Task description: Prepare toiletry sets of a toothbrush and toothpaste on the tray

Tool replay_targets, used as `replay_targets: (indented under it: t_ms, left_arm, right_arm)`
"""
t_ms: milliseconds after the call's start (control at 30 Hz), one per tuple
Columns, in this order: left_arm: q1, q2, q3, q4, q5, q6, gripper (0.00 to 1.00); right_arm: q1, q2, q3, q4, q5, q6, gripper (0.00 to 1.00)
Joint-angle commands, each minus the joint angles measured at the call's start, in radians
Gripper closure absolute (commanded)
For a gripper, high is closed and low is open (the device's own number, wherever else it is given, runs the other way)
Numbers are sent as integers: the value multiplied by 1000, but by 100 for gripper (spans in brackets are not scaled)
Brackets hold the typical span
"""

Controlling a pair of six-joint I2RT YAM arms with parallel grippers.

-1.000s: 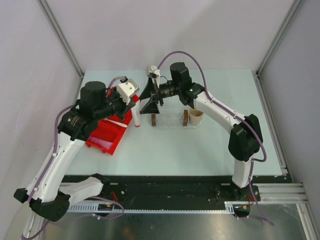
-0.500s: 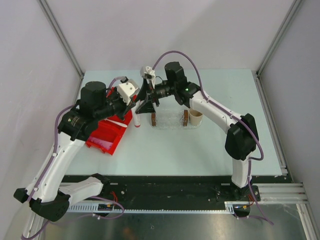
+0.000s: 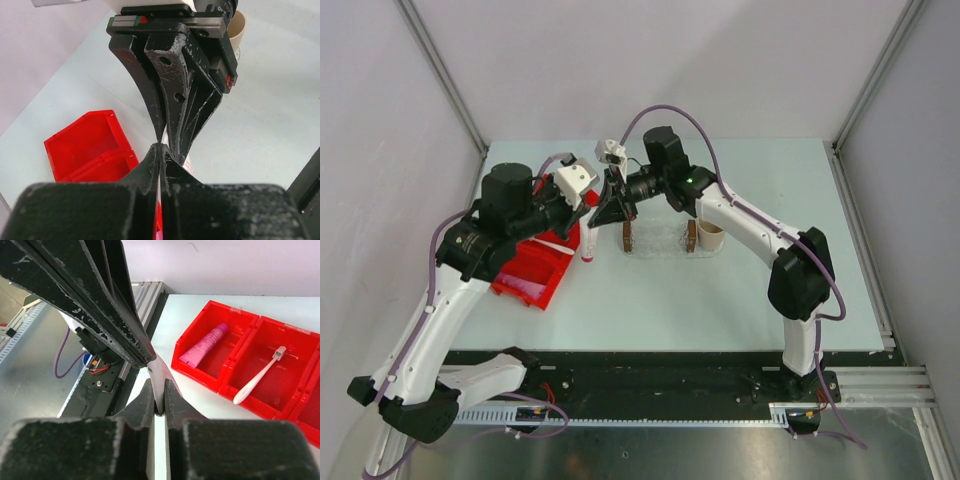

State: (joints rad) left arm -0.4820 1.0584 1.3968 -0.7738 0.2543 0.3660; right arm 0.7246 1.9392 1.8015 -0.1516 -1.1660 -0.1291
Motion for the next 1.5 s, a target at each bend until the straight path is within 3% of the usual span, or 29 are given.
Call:
replay_targets:
  t_ms: [0, 167, 200, 300, 333, 467, 867, 1133, 1467]
  left_arm:
    - [-7, -15, 4, 36, 10, -4, 100]
    - [-7, -6, 7, 36, -20, -1, 99]
    - [-7, -5, 10, 37, -23, -2, 94]
    - [-7, -3, 8, 36, -27, 2, 62]
    - [-7, -3, 5, 36, -32, 2, 47]
    - [-4, -21, -1, 38, -69, 7, 27]
    - [88, -84, -91, 71, -76, -6, 20]
    - [123, -69, -163, 128, -67, -15, 20]
    - [138, -25, -196, 156, -70, -21, 20]
  right_arm:
    - [6, -28, 44, -48, 20, -47, 100]
    - [6, -59, 27, -101, 86, -107, 100]
    - [6, -65, 24, -109, 106, -115, 100]
    - [3, -77, 15, -131, 141, -139, 100]
    - [-1, -85, 10, -134, 155, -141, 100]
    - [-25, -106, -11, -125, 253, -144, 100]
    - [-135, -201, -126, -66, 561, -168, 100]
    - [-186, -276, -289, 98, 568, -101, 100]
    - [-195, -266, -373, 241, 511, -7, 100]
